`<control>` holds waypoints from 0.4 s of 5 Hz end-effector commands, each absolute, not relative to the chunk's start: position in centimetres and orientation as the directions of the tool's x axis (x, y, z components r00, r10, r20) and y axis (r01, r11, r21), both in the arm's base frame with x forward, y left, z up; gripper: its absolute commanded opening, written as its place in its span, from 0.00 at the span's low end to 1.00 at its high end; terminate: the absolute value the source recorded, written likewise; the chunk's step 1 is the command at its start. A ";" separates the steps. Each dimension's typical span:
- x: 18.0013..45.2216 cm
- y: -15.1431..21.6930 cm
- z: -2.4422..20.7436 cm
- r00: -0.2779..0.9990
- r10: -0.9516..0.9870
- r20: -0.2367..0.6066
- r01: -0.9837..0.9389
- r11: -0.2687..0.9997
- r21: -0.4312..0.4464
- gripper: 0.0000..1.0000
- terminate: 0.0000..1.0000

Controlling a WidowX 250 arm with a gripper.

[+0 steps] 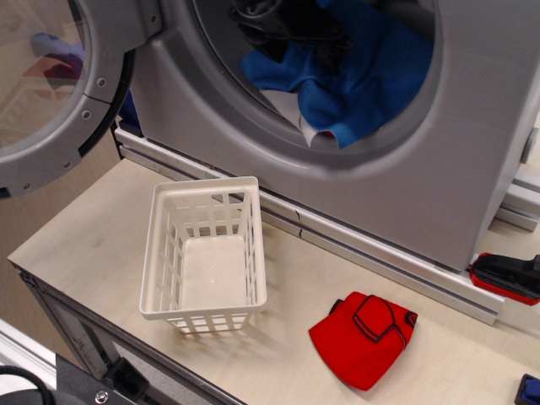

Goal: Put clothes in laundry machine

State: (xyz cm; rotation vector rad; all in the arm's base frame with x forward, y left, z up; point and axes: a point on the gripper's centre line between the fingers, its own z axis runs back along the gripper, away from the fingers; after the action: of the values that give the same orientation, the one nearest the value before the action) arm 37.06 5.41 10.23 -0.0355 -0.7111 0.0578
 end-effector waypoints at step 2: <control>30.9 6.4 13.6 0.790 -0.013 0.613 0.021 1.000 -0.006 1.00 0.00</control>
State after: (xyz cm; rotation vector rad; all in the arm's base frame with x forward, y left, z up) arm 31.14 5.69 11.97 -0.0364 -0.6058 -0.0150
